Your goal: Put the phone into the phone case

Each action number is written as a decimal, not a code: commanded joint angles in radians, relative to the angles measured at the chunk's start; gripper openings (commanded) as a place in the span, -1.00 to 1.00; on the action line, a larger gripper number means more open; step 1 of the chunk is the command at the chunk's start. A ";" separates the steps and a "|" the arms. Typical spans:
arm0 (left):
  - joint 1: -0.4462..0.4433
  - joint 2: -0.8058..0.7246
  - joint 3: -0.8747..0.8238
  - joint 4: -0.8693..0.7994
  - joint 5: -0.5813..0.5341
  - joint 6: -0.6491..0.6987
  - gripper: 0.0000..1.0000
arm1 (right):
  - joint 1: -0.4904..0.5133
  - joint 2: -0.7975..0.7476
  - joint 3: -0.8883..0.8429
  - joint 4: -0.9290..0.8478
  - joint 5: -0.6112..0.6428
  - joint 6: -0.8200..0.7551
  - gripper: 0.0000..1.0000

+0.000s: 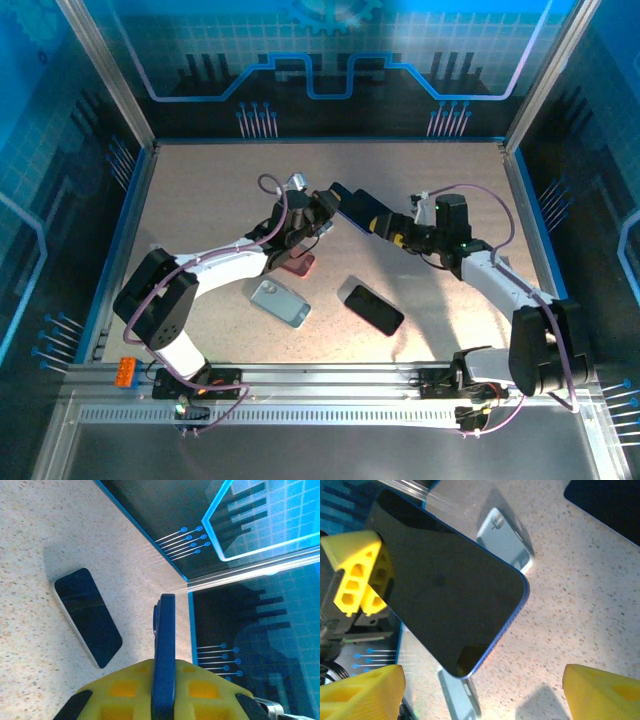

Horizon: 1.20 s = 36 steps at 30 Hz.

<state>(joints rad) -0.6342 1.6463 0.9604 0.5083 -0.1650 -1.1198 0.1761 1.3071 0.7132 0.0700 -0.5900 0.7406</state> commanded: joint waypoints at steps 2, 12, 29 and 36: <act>-0.021 -0.036 -0.002 0.135 -0.030 -0.084 -1.00 | -0.027 0.008 -0.030 0.174 -0.070 0.104 0.66; -0.035 -0.013 -0.010 0.213 -0.004 -0.150 -1.00 | -0.034 0.059 -0.039 0.350 -0.107 0.197 0.49; -0.053 0.024 -0.003 0.198 0.006 -0.151 -0.78 | -0.018 0.117 -0.017 0.457 -0.140 0.264 -0.64; -0.050 0.015 -0.003 0.137 -0.005 -0.123 -0.24 | -0.016 0.092 -0.017 0.404 -0.134 0.243 -1.00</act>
<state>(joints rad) -0.6708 1.6752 0.9390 0.6212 -0.1795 -1.2800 0.1467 1.4071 0.6922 0.5304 -0.7395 1.0660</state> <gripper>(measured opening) 0.358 0.118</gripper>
